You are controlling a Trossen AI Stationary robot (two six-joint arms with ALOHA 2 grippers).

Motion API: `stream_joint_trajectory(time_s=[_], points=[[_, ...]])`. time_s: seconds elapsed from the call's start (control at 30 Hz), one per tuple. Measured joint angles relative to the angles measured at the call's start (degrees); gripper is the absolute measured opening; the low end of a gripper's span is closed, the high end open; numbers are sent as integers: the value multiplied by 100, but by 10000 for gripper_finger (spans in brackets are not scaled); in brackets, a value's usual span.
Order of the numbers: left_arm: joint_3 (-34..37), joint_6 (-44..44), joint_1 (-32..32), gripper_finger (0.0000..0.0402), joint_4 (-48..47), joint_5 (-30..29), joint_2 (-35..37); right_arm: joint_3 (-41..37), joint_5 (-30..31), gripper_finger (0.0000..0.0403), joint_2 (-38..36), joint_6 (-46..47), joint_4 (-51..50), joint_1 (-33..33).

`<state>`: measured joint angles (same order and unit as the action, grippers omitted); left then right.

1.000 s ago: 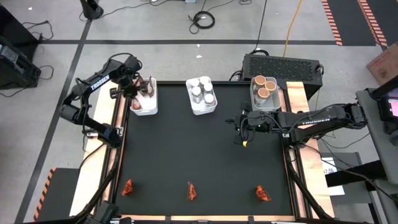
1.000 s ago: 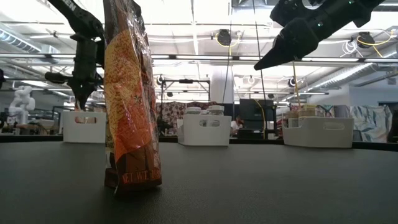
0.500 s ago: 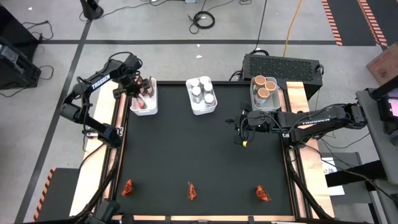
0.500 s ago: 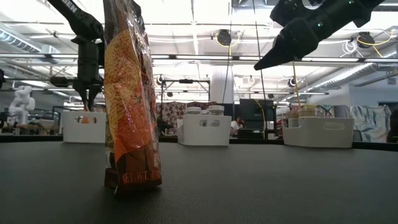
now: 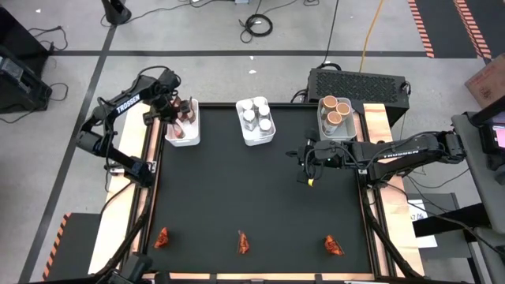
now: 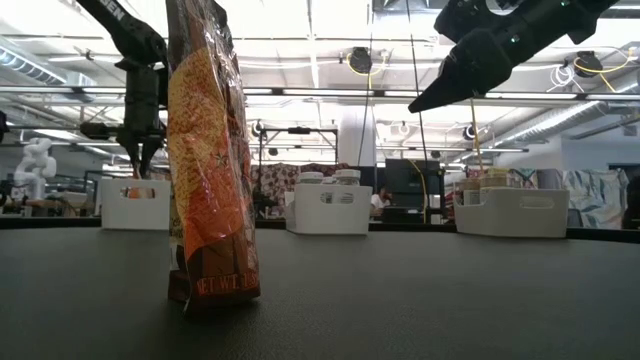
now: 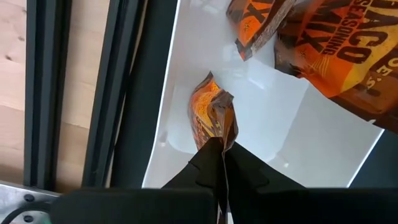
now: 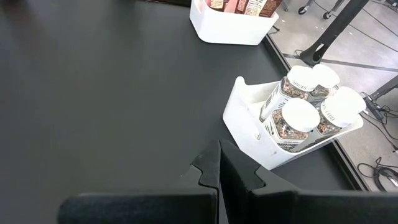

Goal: Sort spices by type
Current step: Put the orange seasoning pack into the left white bin

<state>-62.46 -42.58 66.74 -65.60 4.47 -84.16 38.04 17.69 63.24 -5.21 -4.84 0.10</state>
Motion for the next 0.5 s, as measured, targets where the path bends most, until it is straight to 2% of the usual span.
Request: stream_joint_trajectory(time_s=[0.5], points=[[-238,106,-61,20,-144,295,2,-2,1,0,0,0,0,-1]])
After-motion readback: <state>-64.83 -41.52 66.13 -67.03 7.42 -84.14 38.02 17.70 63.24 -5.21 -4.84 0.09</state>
